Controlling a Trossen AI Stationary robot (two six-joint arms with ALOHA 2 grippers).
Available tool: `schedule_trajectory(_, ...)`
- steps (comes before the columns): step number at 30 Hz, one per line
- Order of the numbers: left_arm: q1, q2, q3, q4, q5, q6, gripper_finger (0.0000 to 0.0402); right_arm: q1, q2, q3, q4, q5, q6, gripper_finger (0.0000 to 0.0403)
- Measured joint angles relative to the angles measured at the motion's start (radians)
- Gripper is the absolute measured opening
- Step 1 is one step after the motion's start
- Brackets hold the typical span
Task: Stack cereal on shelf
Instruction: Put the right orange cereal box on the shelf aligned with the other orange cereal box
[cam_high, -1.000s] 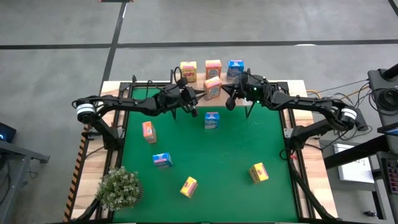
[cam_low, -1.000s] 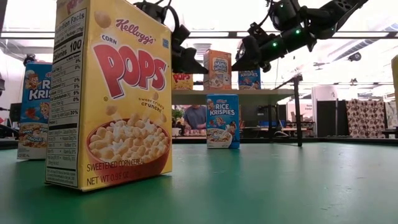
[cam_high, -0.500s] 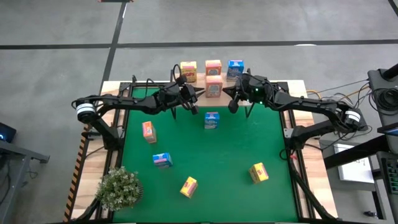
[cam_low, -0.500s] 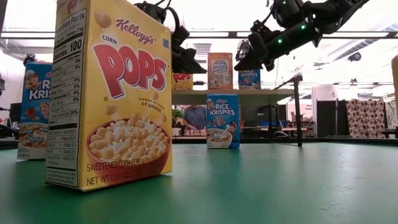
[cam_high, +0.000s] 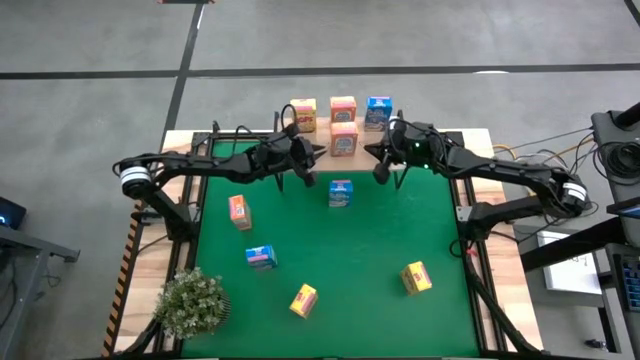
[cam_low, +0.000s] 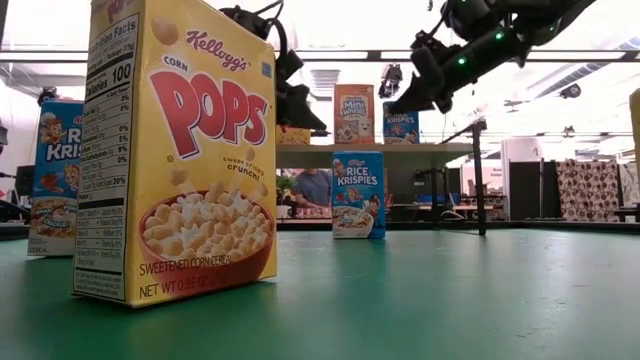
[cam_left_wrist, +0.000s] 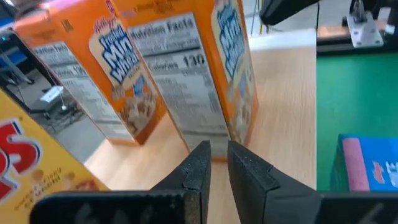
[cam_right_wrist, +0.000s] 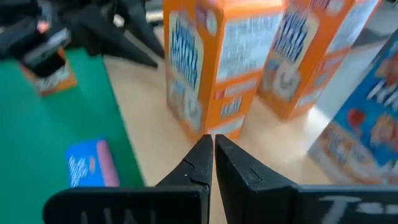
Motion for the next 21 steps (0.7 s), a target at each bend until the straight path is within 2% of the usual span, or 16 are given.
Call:
schedule_trajectory(4, -0.005, -0.006, 0.0, -0.056, 0.024, 0.008, 0.0038, 0.004, -0.001, 0.0, -0.079, -0.076, 0.0, 0.0009)
schedule_trajectory(7, -0.006, -0.005, 0.0, -0.073, 0.149, 0.037, 0.0038, 0.012, 0.021, 0.0, -0.073, -0.143, -0.004, 0.0009)
schedule_trajectory(10, -0.007, 0.0, 0.0, -0.062, 0.272, 0.062, 0.0038, 0.023, 0.048, 0.0, -0.042, -0.15, -0.014, 0.0009)
schedule_trajectory(17, -0.002, 0.018, 0.0, 0.034, 0.279, 0.068, 0.0038, 0.025, 0.115, 0.0, 0.077, -0.149, -0.046, 0.0009)
schedule_trajectory(21, 0.0, 0.032, 0.0, 0.086, 0.24, 0.068, 0.0038, 0.025, 0.129, 0.0, 0.135, -0.149, -0.058, 0.0009)
